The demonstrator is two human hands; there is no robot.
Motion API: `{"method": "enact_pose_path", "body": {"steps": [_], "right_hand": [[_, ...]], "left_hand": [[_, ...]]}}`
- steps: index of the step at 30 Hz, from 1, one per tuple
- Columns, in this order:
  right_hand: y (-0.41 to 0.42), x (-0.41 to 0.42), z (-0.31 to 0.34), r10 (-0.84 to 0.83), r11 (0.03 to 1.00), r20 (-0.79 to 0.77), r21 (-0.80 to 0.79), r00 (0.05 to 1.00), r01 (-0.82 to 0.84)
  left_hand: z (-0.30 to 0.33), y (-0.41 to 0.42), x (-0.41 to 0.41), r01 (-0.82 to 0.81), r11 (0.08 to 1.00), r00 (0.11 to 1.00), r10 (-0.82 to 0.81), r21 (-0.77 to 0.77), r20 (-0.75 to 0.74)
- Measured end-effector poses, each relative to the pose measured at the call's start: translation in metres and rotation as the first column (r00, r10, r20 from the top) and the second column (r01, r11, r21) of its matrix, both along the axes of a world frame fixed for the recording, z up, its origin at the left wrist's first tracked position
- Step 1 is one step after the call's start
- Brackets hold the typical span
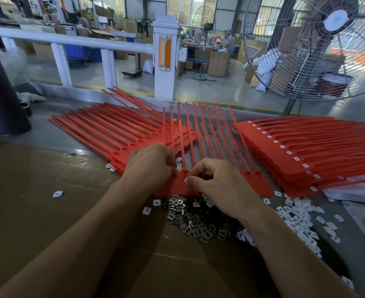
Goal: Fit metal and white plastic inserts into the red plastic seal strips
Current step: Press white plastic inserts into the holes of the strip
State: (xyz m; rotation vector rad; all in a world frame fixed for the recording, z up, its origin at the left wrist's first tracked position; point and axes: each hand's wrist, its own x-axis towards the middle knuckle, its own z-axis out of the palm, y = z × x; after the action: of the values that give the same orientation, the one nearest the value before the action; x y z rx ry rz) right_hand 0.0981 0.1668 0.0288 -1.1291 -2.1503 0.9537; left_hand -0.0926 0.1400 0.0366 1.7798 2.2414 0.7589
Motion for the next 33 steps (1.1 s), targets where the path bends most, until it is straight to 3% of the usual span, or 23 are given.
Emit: {"method": "enact_pose_path", "body": {"steps": [8,33], "right_hand": [[0.01,-0.005,-0.002,-0.112,0.994,-0.058,0.006,0.992,0.112],[0.017,-0.034,0.0,-0.123,0.925,0.279,0.379,0.952,0.008]], "left_hand": [[0.003,0.003,0.006,-0.07,0.996,0.997,0.071,-0.06,0.027],[-0.005,-0.002,0.002,-0.037,0.999,0.997,0.039,-0.02,0.072]]}}
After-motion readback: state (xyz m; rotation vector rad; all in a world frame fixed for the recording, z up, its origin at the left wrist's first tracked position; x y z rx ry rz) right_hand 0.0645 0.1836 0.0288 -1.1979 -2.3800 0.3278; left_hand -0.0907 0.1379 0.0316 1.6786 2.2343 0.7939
